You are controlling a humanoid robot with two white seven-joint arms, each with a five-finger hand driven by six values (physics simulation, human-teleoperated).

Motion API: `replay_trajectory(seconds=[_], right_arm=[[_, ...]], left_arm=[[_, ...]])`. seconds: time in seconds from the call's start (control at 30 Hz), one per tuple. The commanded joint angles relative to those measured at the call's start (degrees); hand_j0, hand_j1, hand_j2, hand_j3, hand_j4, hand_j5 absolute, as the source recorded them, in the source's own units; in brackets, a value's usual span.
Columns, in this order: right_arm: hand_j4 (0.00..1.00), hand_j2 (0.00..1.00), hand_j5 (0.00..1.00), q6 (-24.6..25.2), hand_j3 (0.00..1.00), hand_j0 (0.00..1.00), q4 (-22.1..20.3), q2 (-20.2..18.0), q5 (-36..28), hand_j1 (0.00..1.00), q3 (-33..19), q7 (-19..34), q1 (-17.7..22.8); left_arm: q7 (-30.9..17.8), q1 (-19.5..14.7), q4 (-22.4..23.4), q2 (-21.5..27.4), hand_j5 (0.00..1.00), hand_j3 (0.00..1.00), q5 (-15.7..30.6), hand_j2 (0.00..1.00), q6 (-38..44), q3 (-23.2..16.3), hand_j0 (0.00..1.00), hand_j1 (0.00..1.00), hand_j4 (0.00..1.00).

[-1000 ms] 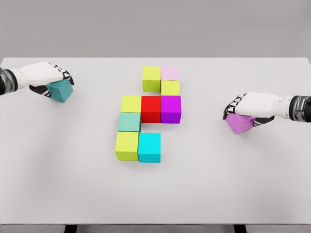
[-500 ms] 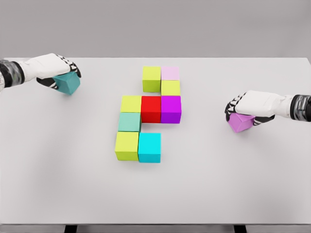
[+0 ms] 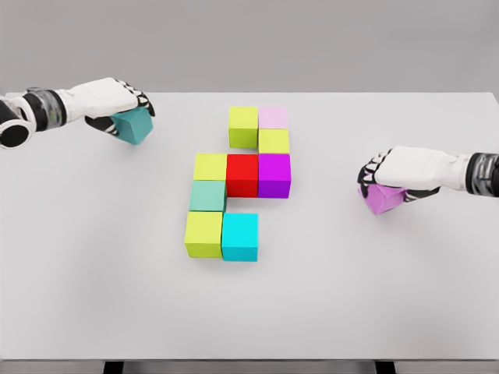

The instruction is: Assemble the squares on the desktop into the number 2

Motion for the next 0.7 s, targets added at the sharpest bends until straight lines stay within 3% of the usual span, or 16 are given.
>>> replay_trajectory(seconds=[0.0,0.67], right_arm=[[0.56,0.56,0.56,0.1,0.56,0.56,-1.0,-0.9,-0.3,0.56,-0.1,0.0,0.1],[0.55,0.55,0.55,0.1,0.55,0.55,-9.8,-4.7,-0.7,0.55,-0.2,0.0,2.5]], left_arm=[[0.0,-0.1,1.1,-1.5,0.71,0.71,0.2,0.71,0.0,0.4,0.71,0.71,0.71],[-1.0,-2.6,7.2,-9.1,0.71,0.71,0.1,0.71,0.0,1.9,0.71,0.71,0.71]])
